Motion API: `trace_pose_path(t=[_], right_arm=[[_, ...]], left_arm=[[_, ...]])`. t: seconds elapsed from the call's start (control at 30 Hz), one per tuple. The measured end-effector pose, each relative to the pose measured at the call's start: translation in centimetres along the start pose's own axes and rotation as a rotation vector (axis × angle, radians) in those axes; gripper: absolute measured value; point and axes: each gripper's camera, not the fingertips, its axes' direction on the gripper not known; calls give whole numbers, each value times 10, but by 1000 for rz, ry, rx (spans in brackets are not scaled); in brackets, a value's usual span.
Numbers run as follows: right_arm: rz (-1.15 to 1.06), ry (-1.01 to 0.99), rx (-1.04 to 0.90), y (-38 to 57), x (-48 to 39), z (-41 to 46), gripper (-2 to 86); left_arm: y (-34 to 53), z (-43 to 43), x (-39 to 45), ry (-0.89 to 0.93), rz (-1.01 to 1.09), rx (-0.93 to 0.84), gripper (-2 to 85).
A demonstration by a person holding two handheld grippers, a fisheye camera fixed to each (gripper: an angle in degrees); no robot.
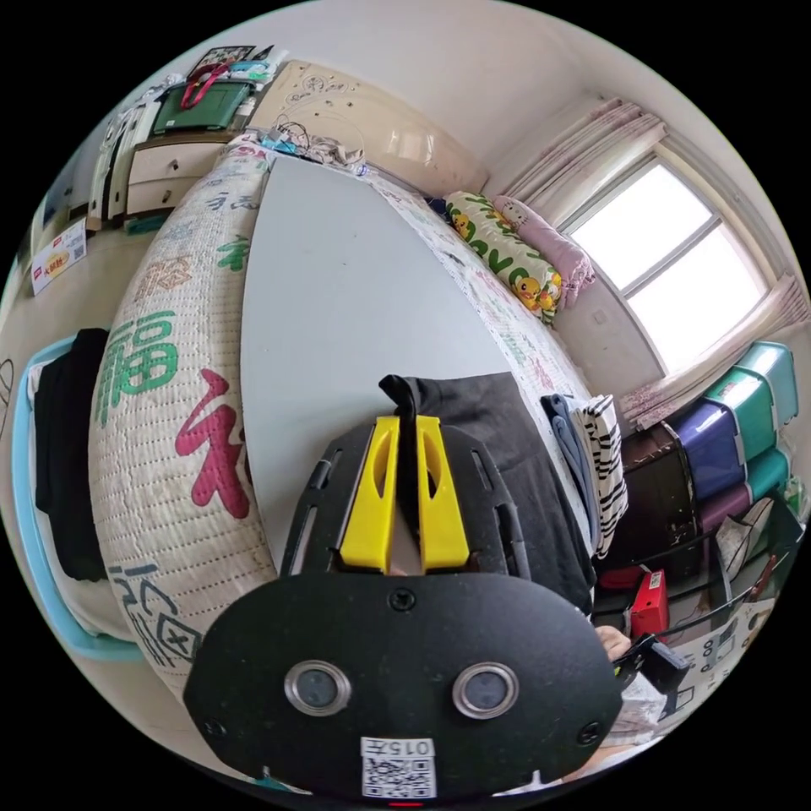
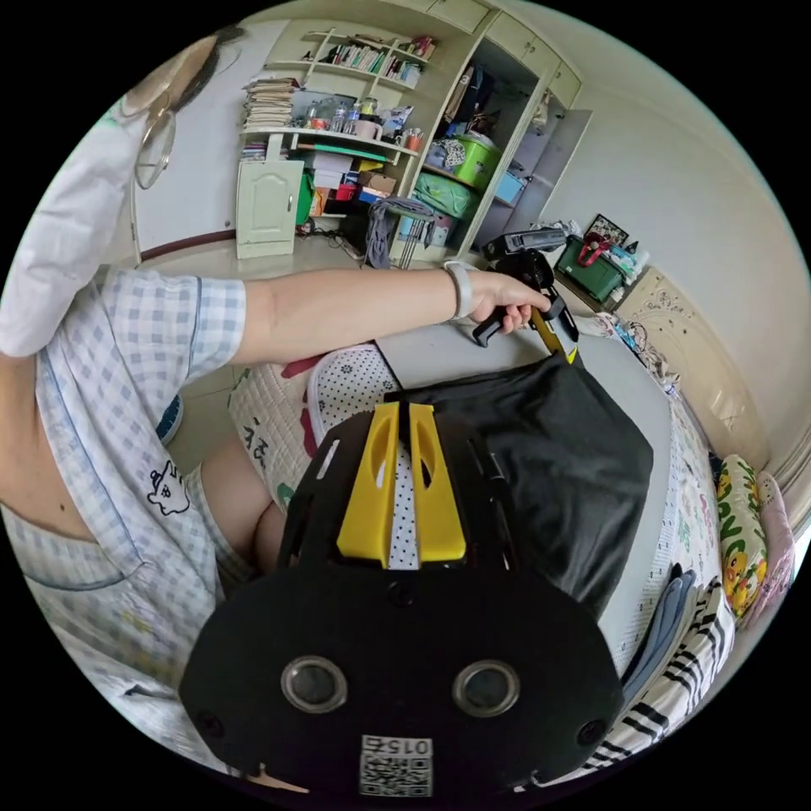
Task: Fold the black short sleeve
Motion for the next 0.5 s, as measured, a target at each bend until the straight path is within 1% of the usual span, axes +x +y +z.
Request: trace_pose_path(t=[0.07,0.13,0.2,0.3,0.33,0.37,0.5], right_arm=[[19,-16,94,0,0,-11,12],[17,-38,124,-4,-2,-16,6],[2,-69,89,-9,-5,-8,1],[7,-172,7,-11,-7,18,-7],[25,-264,-9,-10,-5,26,-8],[57,-312,-26,-10,-2,33,-8],[67,-334,29,-4,3,24,-4]], left_arm=[[2,-16,25,-21,56,57,15],[2,-21,42,-62,67,62,14],[-1,-21,55,-99,60,50,14],[-5,-24,70,-121,56,39,13],[-6,-25,75,-124,52,35,13],[-7,-26,78,-126,48,29,13],[-11,-33,86,-121,46,26,13]])
